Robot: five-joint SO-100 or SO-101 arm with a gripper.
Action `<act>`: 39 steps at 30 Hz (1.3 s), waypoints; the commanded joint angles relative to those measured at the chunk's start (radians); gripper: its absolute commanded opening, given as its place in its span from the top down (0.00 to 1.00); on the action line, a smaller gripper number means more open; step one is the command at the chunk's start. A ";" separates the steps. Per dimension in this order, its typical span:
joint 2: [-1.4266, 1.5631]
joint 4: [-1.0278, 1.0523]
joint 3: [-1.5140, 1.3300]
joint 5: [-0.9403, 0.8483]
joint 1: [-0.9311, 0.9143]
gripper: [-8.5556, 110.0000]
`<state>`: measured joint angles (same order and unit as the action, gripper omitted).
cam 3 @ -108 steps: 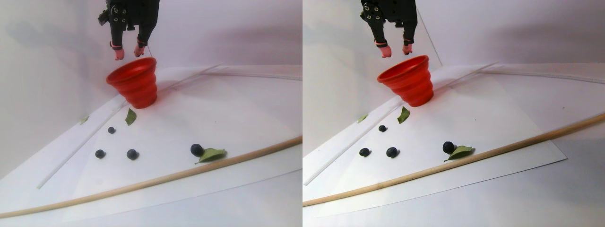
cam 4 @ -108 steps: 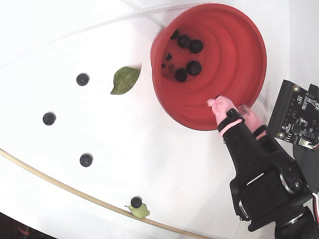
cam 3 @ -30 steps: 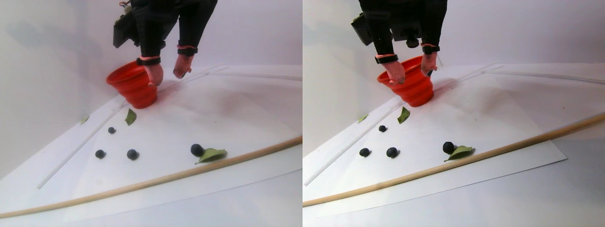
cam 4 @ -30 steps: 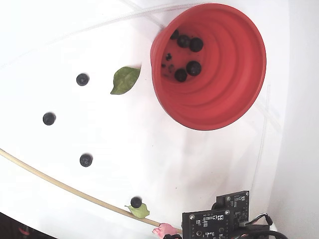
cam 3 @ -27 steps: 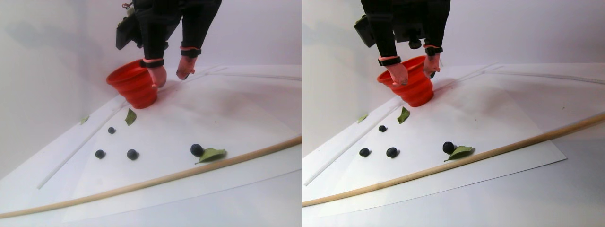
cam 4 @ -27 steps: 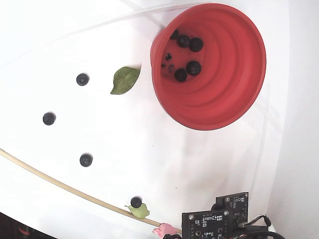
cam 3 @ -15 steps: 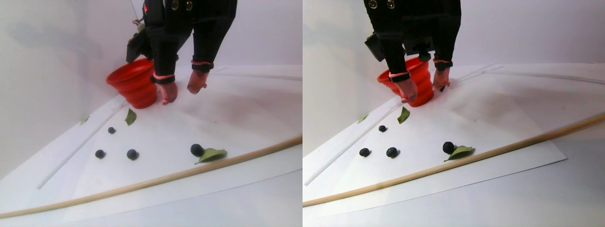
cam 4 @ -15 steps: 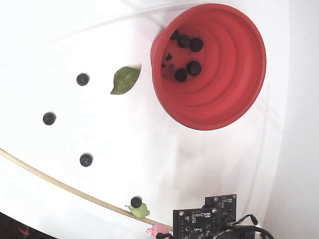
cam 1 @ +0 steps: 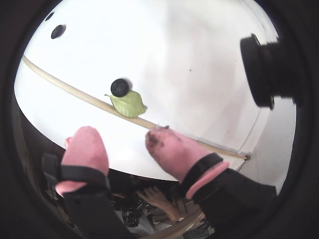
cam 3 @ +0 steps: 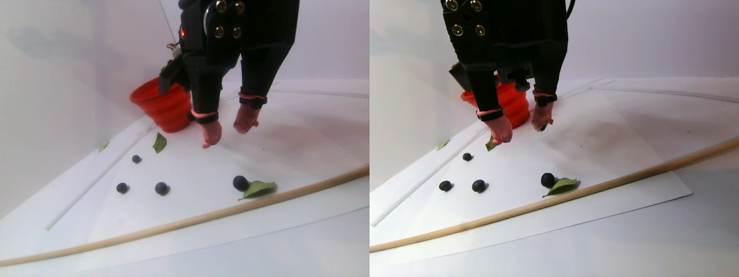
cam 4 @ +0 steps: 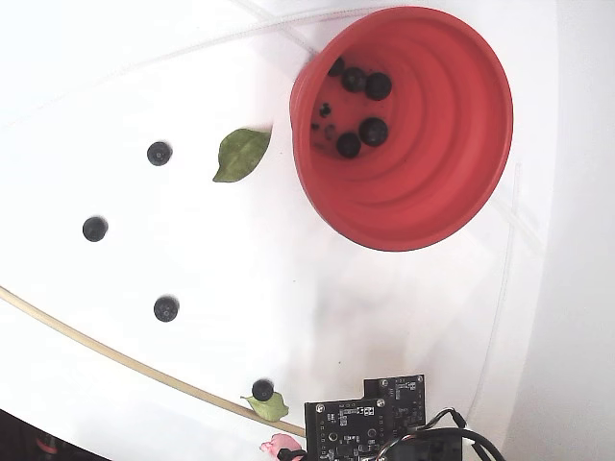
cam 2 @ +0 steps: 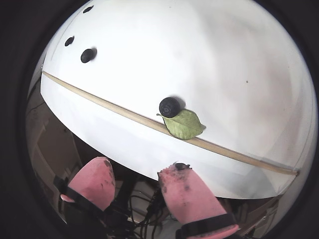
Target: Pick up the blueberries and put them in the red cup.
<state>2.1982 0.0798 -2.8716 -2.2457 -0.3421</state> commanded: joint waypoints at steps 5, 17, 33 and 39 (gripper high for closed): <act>-0.115 -0.095 0.041 0.002 -0.017 0.78; -0.264 -0.196 0.075 0.009 -0.034 0.78; -0.454 -0.302 0.103 0.041 -0.040 0.78; -0.494 -0.331 0.118 0.043 -0.034 0.78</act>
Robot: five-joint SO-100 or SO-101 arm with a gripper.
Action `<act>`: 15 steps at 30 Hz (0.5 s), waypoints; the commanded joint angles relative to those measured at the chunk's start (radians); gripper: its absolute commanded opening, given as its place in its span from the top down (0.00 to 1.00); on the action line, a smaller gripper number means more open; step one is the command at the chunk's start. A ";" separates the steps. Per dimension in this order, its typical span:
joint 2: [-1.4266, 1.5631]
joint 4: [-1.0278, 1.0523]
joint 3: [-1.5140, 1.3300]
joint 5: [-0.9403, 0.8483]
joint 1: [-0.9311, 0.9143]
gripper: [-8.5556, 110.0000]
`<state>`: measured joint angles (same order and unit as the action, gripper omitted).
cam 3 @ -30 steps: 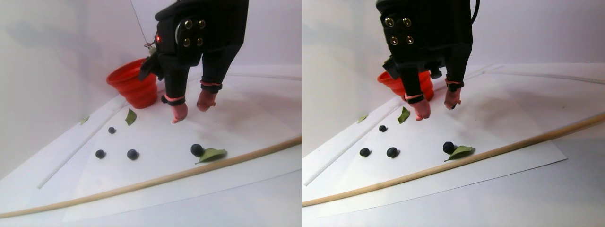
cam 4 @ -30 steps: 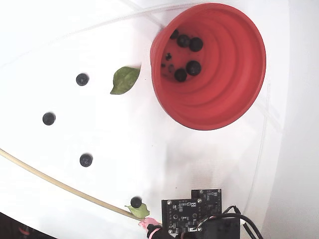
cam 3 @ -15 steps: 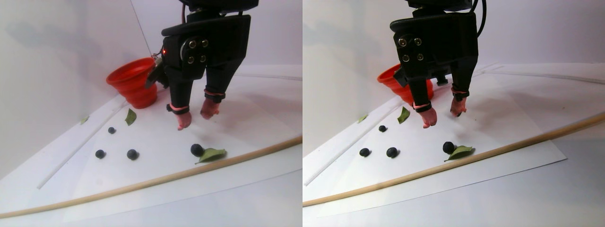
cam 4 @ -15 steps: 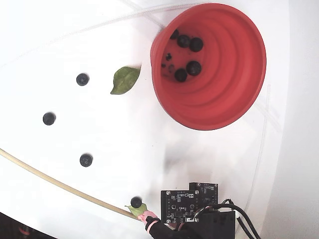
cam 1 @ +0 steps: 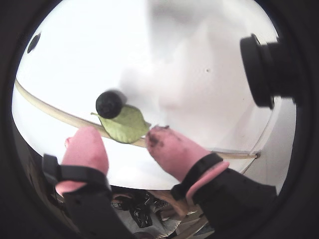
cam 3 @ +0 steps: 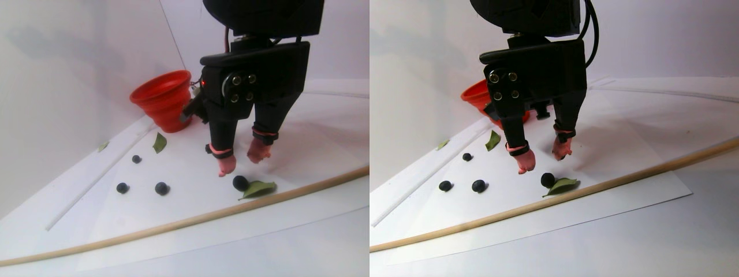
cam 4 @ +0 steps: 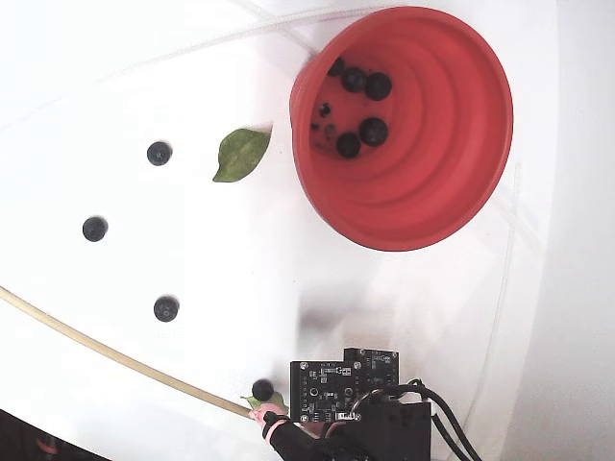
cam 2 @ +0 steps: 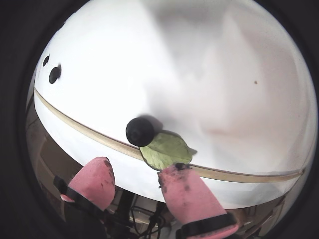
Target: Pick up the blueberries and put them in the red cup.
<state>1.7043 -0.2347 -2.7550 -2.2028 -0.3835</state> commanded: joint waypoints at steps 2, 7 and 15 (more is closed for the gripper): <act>-0.011 -0.023 0.003 0.003 0.012 0.78; -0.058 -0.057 0.012 0.011 0.017 0.78; -0.114 -0.097 0.028 0.020 0.029 0.77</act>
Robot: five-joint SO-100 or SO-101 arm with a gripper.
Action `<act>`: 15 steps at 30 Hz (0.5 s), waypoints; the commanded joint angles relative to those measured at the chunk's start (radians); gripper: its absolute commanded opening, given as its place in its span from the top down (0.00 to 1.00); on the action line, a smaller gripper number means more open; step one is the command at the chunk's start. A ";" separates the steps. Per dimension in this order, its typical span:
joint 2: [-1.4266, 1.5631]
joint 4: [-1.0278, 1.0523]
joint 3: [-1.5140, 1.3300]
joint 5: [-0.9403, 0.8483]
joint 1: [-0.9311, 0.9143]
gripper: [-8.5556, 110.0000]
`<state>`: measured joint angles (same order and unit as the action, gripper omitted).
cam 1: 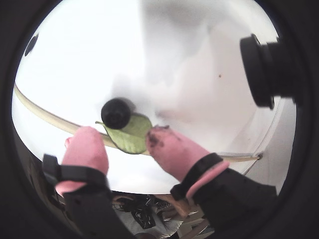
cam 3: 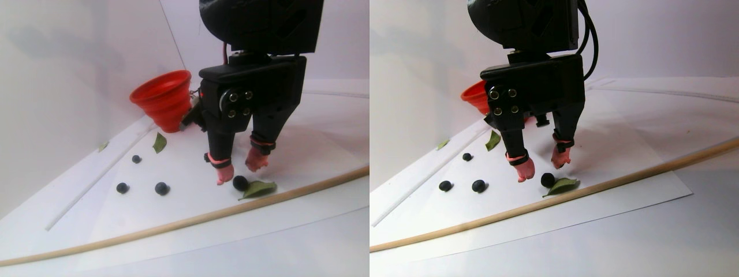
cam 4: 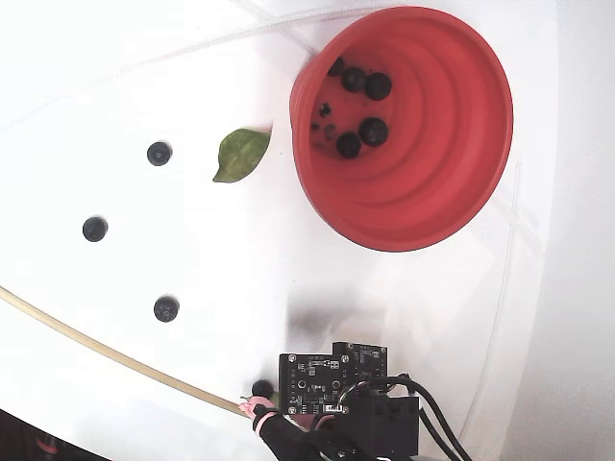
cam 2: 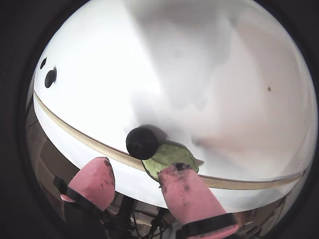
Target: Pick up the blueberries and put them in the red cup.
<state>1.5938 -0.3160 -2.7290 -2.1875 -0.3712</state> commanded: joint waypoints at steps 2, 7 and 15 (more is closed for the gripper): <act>-0.021 -0.023 0.012 0.005 0.017 0.77; -0.049 -0.046 0.020 0.005 0.021 0.77; -0.123 -0.109 0.037 0.000 0.017 0.77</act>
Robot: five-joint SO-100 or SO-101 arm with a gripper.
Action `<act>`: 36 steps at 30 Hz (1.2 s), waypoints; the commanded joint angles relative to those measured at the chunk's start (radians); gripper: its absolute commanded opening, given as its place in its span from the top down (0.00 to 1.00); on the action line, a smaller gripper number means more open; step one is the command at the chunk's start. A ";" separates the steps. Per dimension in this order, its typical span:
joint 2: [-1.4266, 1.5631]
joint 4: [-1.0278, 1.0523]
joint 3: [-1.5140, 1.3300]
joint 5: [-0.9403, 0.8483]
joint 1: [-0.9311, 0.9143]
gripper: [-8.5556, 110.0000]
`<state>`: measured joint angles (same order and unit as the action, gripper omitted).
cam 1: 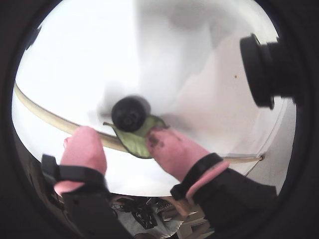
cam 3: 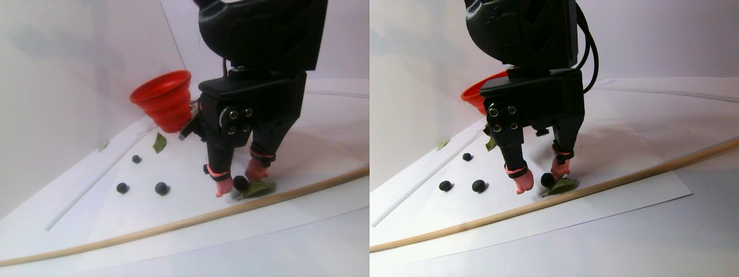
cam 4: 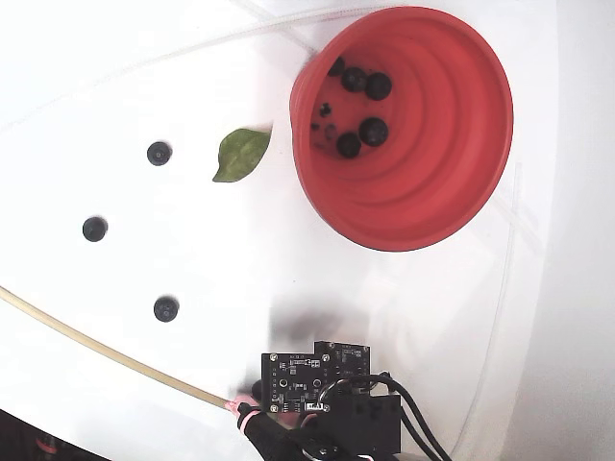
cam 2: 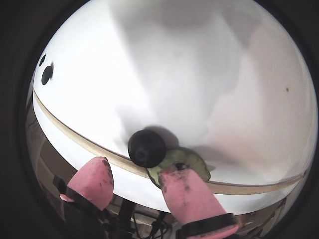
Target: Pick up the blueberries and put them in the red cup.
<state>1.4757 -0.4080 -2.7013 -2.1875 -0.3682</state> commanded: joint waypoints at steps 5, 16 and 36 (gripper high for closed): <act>-0.021 -0.023 0.029 -0.003 0.008 0.77; -0.037 -0.031 0.032 0.015 0.015 0.77; -0.092 -0.084 0.055 0.031 0.017 0.81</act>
<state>1.3852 -0.4863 -2.6569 -2.1614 -0.3682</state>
